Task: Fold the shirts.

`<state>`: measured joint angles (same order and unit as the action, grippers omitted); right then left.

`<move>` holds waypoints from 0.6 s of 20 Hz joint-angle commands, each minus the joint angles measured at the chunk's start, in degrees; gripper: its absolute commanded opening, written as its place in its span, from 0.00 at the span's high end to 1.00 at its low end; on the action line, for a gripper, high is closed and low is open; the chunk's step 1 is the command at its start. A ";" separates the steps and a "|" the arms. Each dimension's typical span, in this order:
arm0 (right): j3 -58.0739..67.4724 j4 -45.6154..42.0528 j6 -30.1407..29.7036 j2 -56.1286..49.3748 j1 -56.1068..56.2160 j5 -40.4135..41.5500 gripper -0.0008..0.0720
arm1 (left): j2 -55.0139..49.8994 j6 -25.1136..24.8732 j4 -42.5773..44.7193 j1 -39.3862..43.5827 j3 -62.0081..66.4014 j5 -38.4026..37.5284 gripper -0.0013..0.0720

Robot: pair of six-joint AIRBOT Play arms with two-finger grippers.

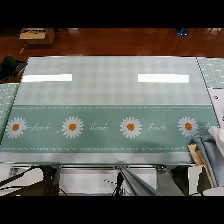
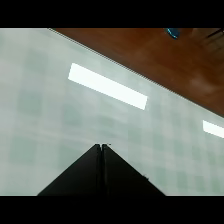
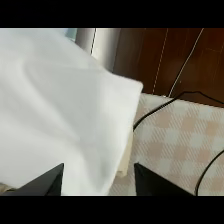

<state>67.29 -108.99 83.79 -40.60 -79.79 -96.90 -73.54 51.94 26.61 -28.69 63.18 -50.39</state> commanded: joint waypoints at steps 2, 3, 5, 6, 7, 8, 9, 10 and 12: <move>-1.68 0.63 0.09 0.83 -2.47 10.84 0.28 | -0.17 -2.51 -0.04 -0.66 0.04 1.79 0.96; -1.68 7.23 -0.13 0.83 -2.47 14.23 0.29 | -0.15 -3.58 -0.55 -0.37 0.07 1.60 0.96; -1.70 28.57 -3.28 0.81 -2.47 22.56 0.29 | -0.17 -7.54 -6.25 0.42 0.17 -2.12 0.83; -1.70 41.59 -5.44 0.74 -1.88 26.45 0.34 | -0.15 -10.19 -11.13 1.25 0.17 -5.14 0.63; -1.70 53.92 -8.48 0.52 0.46 30.12 0.40 | -0.15 -13.88 -16.46 2.71 0.17 -8.39 0.44; -1.70 63.19 -12.59 0.04 4.79 32.26 0.42 | -0.11 -17.59 -20.15 4.74 0.26 -10.91 0.44; -1.70 69.55 -16.74 -0.81 11.61 33.22 0.42 | -0.07 -19.89 -21.31 7.67 0.92 -12.55 0.44; -1.70 70.99 -18.34 -1.88 19.96 33.38 0.42 | -0.02 -19.80 -20.33 10.93 1.97 -12.94 0.44; -1.70 65.88 -17.22 -4.72 36.87 33.99 0.41 | 0.13 -16.65 -12.81 18.69 5.14 -13.11 0.44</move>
<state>65.63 -52.56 70.50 -42.65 -60.58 -67.44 -73.56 36.32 11.35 -17.93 65.58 -60.36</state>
